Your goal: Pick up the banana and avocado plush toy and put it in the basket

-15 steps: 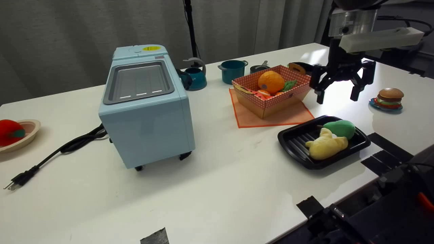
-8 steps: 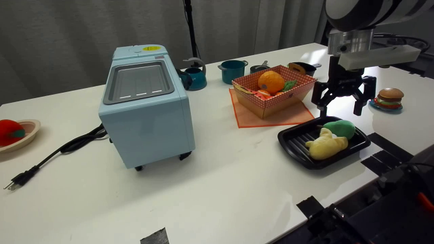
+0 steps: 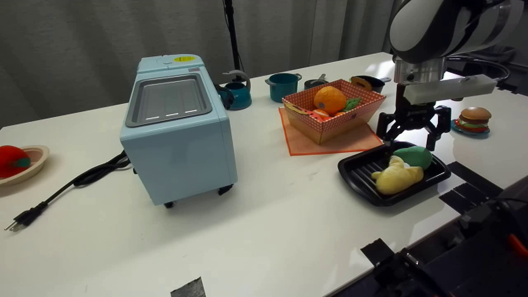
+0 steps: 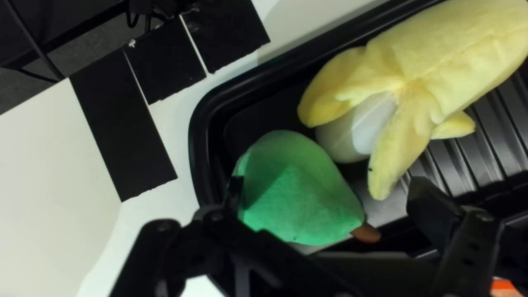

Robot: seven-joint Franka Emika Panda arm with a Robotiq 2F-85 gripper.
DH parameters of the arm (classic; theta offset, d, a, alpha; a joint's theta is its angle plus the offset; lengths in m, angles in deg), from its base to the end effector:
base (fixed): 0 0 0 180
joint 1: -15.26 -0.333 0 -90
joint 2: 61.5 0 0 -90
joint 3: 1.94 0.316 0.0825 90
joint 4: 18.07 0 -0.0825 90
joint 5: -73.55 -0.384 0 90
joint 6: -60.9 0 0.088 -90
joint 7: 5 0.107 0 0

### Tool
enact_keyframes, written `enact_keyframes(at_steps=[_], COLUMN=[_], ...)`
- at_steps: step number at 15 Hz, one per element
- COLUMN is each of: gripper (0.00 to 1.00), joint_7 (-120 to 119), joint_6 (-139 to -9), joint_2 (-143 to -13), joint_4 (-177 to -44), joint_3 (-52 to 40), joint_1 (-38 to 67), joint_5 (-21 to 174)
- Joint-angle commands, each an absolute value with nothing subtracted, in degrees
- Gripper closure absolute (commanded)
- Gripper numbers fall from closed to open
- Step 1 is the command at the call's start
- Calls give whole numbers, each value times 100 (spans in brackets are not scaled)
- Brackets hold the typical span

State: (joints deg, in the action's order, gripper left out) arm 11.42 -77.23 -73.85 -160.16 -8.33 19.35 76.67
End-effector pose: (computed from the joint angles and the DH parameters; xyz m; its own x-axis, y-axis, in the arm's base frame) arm 0.4350 -0.0832 0.1864 0.8740 -0.4130 -0.2561 -0.3938 -0.9107 0.1248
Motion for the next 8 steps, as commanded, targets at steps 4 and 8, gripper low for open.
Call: enact_keyframes(at_steps=[4,8], gripper=[0,34], joint_7=[1370,1389], joint_6=[-7901,-7888], joint_2=[-7793,-7875], joint_4=[-15811,-15756], joint_3=[-1020,-1056], joint_1=[1867,1858], joint_5=[7770,7764])
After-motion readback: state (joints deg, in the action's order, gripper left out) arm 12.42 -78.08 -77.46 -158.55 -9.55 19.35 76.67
